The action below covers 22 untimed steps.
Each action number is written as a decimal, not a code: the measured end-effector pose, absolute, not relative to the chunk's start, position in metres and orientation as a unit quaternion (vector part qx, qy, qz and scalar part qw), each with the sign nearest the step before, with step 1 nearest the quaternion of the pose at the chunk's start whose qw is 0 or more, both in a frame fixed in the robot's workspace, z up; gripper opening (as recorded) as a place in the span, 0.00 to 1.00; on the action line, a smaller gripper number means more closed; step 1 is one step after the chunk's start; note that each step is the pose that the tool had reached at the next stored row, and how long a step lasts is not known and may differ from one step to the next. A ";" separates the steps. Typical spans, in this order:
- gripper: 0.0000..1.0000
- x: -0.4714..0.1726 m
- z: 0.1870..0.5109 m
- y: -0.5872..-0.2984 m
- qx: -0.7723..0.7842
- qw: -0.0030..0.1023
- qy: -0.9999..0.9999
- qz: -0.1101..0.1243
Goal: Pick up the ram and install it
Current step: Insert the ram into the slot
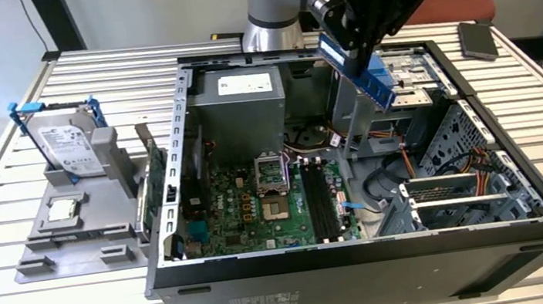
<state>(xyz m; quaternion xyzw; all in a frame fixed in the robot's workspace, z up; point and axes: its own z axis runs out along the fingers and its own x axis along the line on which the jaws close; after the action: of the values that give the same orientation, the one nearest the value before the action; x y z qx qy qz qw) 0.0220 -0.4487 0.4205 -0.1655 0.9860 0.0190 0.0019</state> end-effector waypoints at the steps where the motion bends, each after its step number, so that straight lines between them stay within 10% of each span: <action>1: 0.00 0.022 0.420 -0.449 -0.160 0.002 0.987 0.019; 22: 0.00 0.022 0.411 -0.449 -0.118 0.022 0.993 -0.013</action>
<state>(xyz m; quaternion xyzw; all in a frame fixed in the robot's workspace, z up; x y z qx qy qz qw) 0.0218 -0.4492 0.4113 -0.1181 0.9927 -0.0125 0.0224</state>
